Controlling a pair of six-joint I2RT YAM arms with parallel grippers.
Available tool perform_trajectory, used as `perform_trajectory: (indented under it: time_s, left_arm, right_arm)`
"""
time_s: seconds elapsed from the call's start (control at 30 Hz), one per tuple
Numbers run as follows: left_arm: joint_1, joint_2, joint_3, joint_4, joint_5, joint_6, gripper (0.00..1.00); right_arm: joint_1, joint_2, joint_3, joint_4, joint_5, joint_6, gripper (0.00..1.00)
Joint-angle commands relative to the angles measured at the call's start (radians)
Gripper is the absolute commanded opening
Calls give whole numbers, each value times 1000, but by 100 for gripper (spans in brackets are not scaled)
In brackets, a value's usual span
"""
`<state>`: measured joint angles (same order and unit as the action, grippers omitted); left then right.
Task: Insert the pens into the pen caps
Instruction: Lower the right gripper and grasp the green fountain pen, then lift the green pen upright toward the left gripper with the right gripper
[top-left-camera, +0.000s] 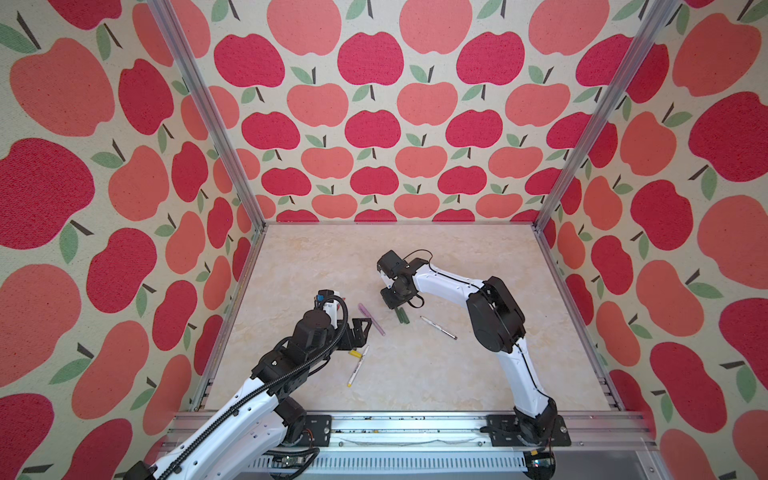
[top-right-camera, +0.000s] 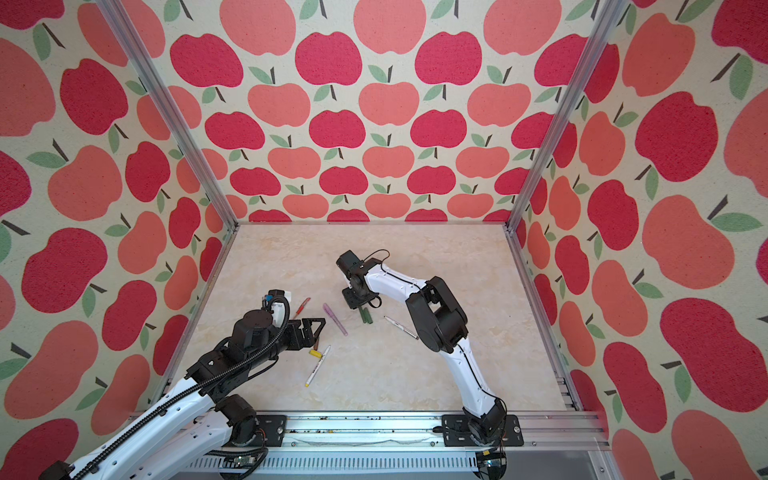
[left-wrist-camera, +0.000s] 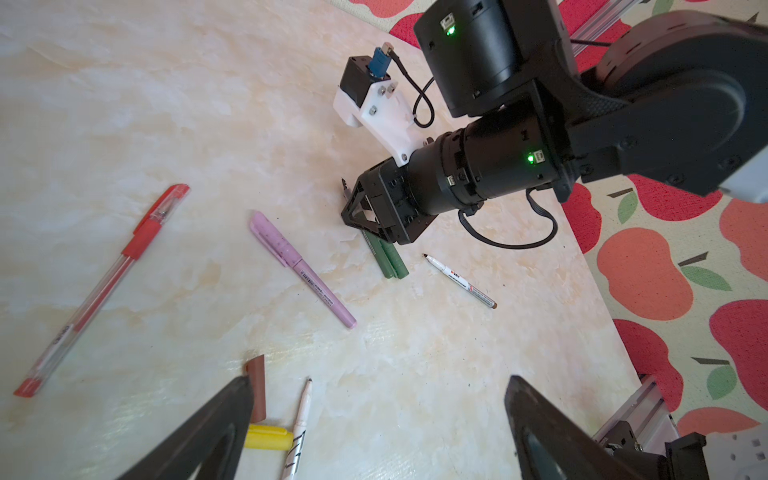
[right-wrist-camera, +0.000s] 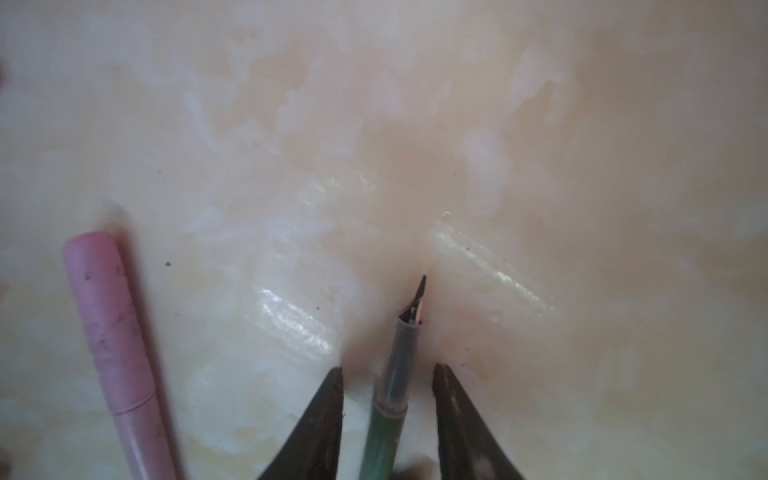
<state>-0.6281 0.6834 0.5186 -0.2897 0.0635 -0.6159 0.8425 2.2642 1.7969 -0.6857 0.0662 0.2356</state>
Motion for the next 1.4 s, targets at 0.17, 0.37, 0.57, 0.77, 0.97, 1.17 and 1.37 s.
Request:
perform_trajectory:
  time_s: [0.17,0.37,0.57,0.77,0.97,1.17,1.37]
  left_arm:
    - [19,31,6,48,4,-10,97]
    - [30,42,21,51,7,8,97]
    - [34,43,26,45,5,23,97]
    - [40,7,14,72,32,44,97]
    - [71,-26,-9,260,254,140,97]
    - [99,31,13,438,496,223,94]
    - [118,115,56,531,615,211,87]
  right_arm:
    - [4,25,1,-26,24,-12,26]
    - [7,10,-13,-20,21,-3,14]
    - [-1,-26,-11,18,-35,50,9]
    - [-47,-144,-60,139,-198,156,6]
    - [-113,-376,-246,448,-453,309,5]
    - [-139,-551,-397,683,-678,383,5]
    - [-132,-678,-525,849,-792,437,5]
